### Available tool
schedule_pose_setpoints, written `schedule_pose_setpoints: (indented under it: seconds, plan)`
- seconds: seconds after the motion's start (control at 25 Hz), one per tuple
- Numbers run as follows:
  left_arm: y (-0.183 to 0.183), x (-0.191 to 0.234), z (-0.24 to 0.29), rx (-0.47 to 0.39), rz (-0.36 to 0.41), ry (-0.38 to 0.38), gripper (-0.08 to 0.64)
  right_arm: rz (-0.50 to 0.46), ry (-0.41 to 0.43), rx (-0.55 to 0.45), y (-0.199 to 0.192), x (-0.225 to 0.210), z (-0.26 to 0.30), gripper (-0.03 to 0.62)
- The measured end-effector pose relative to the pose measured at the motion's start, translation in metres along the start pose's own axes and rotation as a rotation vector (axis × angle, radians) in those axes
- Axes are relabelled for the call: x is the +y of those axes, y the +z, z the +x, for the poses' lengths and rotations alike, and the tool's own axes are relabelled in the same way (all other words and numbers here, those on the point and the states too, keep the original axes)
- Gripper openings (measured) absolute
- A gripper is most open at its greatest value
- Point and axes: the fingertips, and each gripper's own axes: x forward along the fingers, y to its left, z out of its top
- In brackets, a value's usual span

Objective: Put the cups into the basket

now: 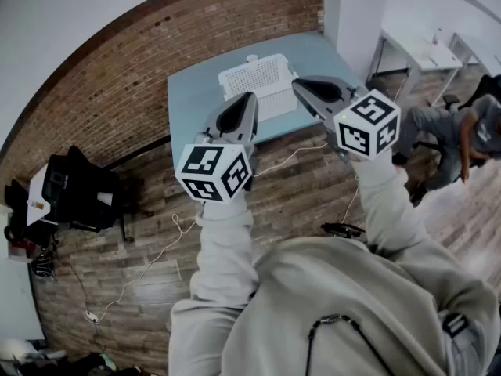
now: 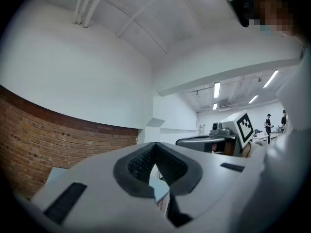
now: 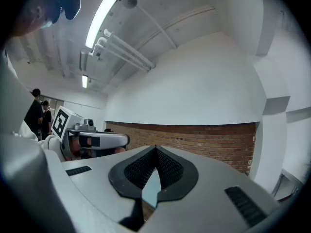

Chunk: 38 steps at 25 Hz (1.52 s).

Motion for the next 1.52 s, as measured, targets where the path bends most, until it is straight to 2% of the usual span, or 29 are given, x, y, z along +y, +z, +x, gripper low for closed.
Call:
schedule_pose_setpoints:
  seconds: [0.16, 0.28, 0.48, 0.8, 1.16, 1.52]
  plan:
    - [0.0, -0.002, 0.003, 0.006, 0.011, -0.015, -0.006, 0.017, 0.013, -0.001, 0.0, 0.002, 0.005, 0.009]
    - [-0.006, 0.002, 0.003, 0.025, 0.011, 0.0, -0.006, 0.025, 0.027, -0.007, -0.001, 0.003, 0.007, 0.009]
    - [-0.012, 0.001, 0.002, 0.023, -0.014, -0.026, -0.005, 0.057, 0.007, -0.01, -0.014, -0.002, 0.009, 0.009]
    - [-0.016, 0.005, 0.008, 0.041, -0.016, -0.042, -0.005, 0.05, 0.02, 0.013, -0.011, -0.004, 0.017, 0.009]
    - [-0.028, 0.01, 0.015, 0.056, -0.019, -0.025, -0.005, 0.069, 0.017, 0.009, -0.022, -0.018, 0.02, 0.009]
    - [-0.041, 0.011, 0.045, 0.079, -0.029, -0.021, -0.005, 0.082, 0.017, 0.005, -0.03, -0.05, 0.023, 0.009]
